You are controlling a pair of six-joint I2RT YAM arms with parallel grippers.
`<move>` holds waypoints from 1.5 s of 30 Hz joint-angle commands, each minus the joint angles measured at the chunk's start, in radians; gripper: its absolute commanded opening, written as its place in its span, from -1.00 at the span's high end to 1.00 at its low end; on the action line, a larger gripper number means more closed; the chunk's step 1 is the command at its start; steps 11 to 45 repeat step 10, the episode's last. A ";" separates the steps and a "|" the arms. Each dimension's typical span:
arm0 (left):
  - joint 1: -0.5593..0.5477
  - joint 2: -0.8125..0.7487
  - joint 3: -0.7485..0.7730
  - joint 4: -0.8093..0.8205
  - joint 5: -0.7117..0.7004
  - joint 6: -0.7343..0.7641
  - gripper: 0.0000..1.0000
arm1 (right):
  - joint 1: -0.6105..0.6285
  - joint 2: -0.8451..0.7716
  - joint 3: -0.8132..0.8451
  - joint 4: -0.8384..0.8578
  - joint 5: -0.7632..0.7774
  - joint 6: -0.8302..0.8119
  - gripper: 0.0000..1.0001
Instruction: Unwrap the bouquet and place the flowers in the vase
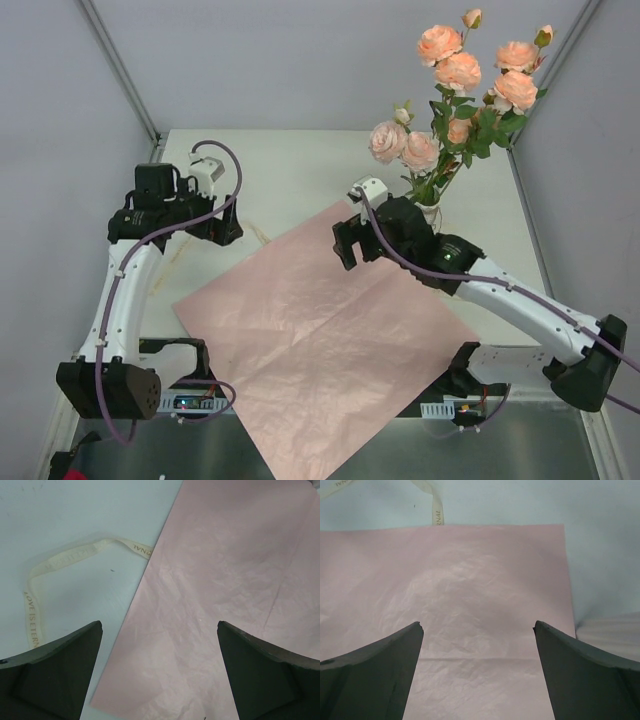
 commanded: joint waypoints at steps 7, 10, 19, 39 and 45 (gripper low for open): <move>-0.055 0.061 -0.094 0.144 -0.056 -0.018 -0.98 | 0.076 0.076 0.099 0.016 0.151 0.034 -0.93; -0.055 0.072 -0.114 0.153 -0.043 -0.023 -0.98 | 0.080 0.073 0.101 0.003 0.164 0.020 -0.93; -0.055 0.072 -0.114 0.153 -0.043 -0.023 -0.98 | 0.080 0.073 0.101 0.003 0.164 0.020 -0.93; -0.055 0.072 -0.114 0.153 -0.043 -0.023 -0.98 | 0.080 0.073 0.101 0.003 0.164 0.020 -0.93; -0.055 0.072 -0.114 0.153 -0.043 -0.023 -0.98 | 0.080 0.073 0.101 0.003 0.164 0.020 -0.93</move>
